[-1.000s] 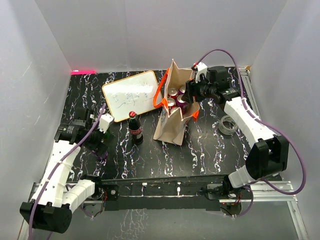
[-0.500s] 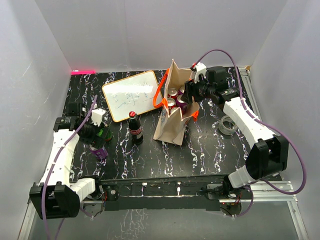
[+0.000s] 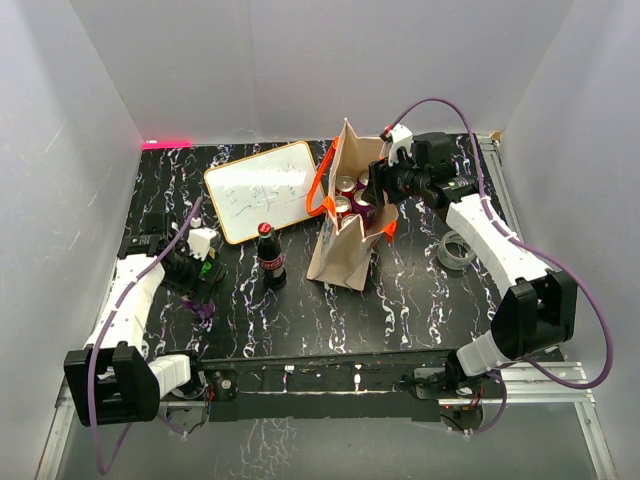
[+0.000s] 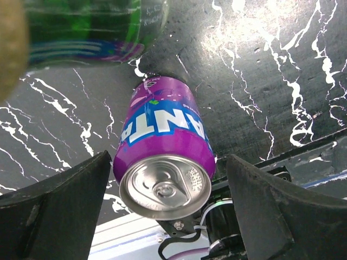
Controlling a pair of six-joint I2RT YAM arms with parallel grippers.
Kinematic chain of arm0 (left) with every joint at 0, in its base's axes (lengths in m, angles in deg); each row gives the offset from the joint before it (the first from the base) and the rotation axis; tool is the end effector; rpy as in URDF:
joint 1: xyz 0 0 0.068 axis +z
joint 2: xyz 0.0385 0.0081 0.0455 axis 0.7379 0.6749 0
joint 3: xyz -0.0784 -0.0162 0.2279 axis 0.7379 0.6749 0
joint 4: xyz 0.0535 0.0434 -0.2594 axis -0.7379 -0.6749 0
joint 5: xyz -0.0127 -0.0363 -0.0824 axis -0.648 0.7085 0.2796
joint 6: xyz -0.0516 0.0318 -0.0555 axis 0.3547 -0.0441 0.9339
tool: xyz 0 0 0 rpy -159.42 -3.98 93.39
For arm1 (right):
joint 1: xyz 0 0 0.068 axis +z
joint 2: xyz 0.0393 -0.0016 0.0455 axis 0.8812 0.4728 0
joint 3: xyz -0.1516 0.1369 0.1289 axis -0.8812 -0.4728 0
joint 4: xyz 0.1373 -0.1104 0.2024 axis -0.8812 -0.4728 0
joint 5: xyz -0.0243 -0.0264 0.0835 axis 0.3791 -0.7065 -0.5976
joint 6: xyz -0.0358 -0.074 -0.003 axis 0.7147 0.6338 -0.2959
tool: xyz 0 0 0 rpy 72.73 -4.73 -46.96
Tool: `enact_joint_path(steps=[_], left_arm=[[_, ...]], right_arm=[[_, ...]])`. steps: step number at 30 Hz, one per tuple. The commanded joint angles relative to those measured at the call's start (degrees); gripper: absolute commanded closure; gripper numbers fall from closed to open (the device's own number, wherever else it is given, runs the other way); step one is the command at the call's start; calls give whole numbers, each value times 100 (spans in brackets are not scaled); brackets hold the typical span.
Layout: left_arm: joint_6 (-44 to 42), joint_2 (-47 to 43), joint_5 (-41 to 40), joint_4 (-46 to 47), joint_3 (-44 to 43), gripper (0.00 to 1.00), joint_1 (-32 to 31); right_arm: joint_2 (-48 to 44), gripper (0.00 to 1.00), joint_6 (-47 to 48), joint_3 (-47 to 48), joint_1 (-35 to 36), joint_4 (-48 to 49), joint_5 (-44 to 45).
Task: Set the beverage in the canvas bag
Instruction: Pick up the drink from the center of the board, then place the drink in the canvas bag.
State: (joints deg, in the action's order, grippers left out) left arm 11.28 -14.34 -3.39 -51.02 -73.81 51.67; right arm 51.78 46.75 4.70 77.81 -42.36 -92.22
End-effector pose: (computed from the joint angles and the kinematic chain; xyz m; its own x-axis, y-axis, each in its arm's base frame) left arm 0.2352 0.0044 0.1849 -0.8194 0.4193 -0.3908 0.4438 0.8956 0.0305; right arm 0.3510 0.1309 0.2811 -0.5357 -0.2048 -0.8192 -0.5961 0.7788 0.1951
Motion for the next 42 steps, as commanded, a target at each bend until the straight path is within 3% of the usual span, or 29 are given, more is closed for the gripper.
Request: enact_joint_path(steps=[1, 9, 17, 19, 22, 29, 39, 42], left_arm=[[-125, -74, 119, 128, 232, 18, 46], [-319, -417, 218, -216, 181, 57, 52], [-478, -30, 1134, -1678, -1323, 87, 43], [-596, 141, 1397, -2213, -1809, 100, 42], [-613, 203, 1533, -2716, -2478, 100, 38], [-146, 246, 1954, -2718, -4192, 100, 43], [706, 1845, 2397, -2233, -6780, 100, 15], [835, 2482, 2403, -2093, -7643, 100, -261]], right_arm=[[-9, 39, -17, 313, 45, 105, -23], [-65, 39, -18, 244, 46, 124, 9], [-55, 38, -19, 332, 46, 104, -31], [-45, 38, -4, 359, 42, 72, -66], [-23, 37, 20, 390, 42, 44, -86], [148, 37, -61, 530, 40, 17, -169], [192, 35, 22, 740, 47, -72, -68], [175, 33, 54, 828, 39, -166, 122]])
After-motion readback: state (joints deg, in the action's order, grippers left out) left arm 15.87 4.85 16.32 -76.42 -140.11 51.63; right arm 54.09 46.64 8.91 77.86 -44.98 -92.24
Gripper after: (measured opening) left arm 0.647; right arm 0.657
